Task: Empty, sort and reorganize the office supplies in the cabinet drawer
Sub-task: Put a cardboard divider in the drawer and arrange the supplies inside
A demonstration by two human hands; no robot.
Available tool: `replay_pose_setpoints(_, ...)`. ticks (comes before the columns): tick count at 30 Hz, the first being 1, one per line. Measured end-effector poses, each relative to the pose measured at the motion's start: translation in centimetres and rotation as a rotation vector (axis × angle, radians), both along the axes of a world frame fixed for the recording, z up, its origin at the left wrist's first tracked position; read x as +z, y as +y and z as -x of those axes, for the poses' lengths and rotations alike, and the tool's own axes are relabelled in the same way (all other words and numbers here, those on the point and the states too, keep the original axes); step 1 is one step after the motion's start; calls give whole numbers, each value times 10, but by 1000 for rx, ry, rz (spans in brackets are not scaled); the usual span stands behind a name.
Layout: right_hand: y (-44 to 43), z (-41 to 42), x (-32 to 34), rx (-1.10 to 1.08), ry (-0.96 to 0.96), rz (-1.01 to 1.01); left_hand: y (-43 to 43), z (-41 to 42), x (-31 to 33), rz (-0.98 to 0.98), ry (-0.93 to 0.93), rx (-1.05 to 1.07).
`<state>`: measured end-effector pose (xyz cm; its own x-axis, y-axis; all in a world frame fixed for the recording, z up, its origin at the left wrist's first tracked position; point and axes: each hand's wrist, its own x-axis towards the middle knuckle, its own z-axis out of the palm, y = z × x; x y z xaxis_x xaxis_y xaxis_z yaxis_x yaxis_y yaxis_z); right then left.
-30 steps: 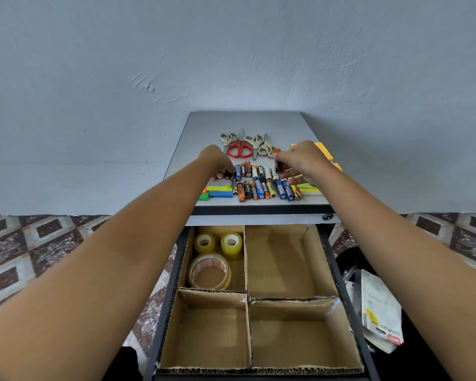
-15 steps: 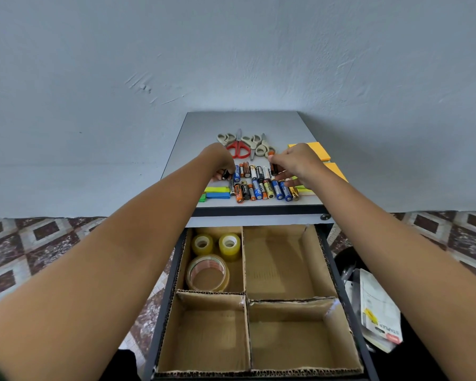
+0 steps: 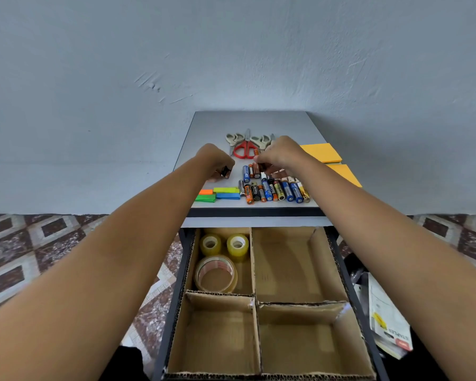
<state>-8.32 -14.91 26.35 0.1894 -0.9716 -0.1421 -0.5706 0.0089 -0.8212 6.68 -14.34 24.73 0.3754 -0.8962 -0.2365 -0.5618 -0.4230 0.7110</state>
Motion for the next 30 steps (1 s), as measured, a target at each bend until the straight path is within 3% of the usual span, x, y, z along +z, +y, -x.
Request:
replay_pose_setpoints(11, -13, -46, -8, 81, 397, 117, 18, -43, 6, 141, 505, 135)
replay_pose_setpoints(19, -14, -56, -16, 146, 632, 287, 29, -54, 9, 101, 579, 119)
replay_pose_setpoints(30, -24, -50, -22, 132, 524, 245, 39, -56, 10, 71, 624, 148)
